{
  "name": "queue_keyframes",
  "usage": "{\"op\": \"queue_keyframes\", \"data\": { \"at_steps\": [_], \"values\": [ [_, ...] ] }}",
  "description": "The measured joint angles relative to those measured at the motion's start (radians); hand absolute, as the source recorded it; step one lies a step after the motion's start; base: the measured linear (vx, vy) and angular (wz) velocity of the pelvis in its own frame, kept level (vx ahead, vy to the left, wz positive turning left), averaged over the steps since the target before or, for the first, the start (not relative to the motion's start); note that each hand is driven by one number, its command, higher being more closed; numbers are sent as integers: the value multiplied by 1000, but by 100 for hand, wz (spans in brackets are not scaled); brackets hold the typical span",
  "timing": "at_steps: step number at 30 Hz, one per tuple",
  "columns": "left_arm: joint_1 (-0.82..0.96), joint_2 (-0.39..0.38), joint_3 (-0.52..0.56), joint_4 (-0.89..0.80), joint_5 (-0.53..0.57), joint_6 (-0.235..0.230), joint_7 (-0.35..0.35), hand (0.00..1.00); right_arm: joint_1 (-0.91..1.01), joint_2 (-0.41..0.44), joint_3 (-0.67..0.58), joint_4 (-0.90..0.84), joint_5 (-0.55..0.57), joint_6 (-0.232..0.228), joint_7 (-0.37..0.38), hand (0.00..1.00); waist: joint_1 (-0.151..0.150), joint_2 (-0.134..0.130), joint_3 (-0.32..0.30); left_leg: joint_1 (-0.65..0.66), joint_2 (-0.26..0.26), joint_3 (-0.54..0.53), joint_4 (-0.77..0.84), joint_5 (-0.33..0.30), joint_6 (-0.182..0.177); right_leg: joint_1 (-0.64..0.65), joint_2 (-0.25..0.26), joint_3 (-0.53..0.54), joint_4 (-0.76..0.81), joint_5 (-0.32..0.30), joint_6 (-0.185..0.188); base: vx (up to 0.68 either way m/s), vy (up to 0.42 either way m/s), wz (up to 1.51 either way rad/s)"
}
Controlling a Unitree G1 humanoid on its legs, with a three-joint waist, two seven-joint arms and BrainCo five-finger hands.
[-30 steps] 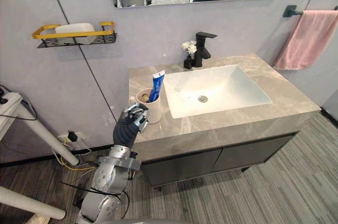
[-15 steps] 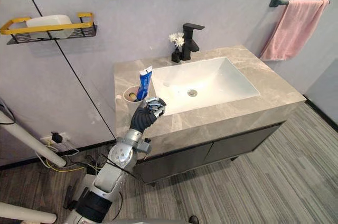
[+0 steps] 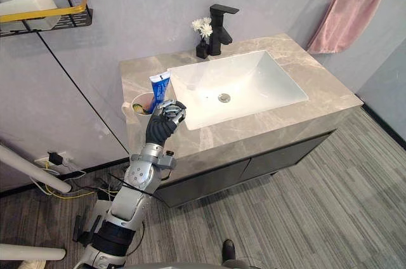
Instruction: Organize washtable
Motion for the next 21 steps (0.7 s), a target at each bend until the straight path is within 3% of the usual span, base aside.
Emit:
{"op": "queue_keyframes", "data": {
  "at_steps": [14, 21],
  "values": [
    [99, 21, -41, 6, -25, 9, -57, 100, 1, -8, 6, 1, 0, -2, 1, 0, 3, 10, -3, 0, 3, -26, -10, 1, 0, 0, 8, -16, 0, 0, -1, -14, -18, 1],
    [61, 19, 13, 86, -23, 7, -9, 100, 2, -13, 20, -9, -1, 0, 1, 0, -10, 9, -4, -1, -6, -29, -9, 1, 1, 0, 3, -18, -1, 0, 0, -34, -11, 1]
  ]
}}
